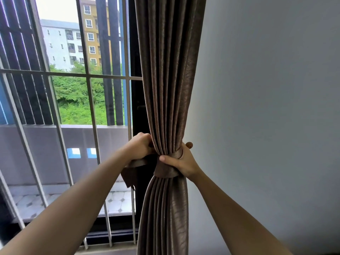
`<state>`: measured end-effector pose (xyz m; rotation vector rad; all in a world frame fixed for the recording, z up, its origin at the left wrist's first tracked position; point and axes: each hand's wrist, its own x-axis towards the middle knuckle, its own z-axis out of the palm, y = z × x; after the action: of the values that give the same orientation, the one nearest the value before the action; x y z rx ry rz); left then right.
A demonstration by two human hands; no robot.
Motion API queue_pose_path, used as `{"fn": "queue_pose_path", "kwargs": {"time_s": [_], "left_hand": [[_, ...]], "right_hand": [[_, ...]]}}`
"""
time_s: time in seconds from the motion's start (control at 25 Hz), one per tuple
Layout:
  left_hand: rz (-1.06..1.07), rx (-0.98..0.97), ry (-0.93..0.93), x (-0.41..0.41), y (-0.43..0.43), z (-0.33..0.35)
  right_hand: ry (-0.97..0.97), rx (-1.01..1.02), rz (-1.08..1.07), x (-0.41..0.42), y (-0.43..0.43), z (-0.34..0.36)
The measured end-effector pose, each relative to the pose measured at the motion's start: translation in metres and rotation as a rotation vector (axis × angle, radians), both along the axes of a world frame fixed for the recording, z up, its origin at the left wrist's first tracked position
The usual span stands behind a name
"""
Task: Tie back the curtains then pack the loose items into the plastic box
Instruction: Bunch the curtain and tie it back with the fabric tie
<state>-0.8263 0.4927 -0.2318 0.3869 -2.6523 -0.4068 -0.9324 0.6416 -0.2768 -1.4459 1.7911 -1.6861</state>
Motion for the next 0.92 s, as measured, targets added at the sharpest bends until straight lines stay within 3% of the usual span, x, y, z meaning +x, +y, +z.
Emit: {"fn": "queue_pose_path", "kwargs": {"time_s": [0.16, 0.32, 0.56, 0.72, 0.92], "left_hand": [[-0.012, 0.007, -0.013, 0.007, -0.001, 0.003], [0.107, -0.098, 0.002, 0.004, 0.004, 0.000], [0.156, -0.065, -0.123, 0.010, -0.003, -0.009], [0.202, -0.178, -0.251, 0.028, -0.016, 0.017], [0.071, -0.125, -0.270, 0.039, 0.009, 0.022]], "right_hand": [[0.035, 0.026, -0.002, -0.001, 0.003, 0.002], [0.119, 0.052, -0.006, -0.004, 0.002, 0.004], [0.119, 0.140, -0.031, -0.007, 0.006, -0.002], [0.074, 0.147, -0.071, -0.007, 0.012, -0.006], [0.089, 0.090, -0.106, 0.001, 0.013, -0.008]]}}
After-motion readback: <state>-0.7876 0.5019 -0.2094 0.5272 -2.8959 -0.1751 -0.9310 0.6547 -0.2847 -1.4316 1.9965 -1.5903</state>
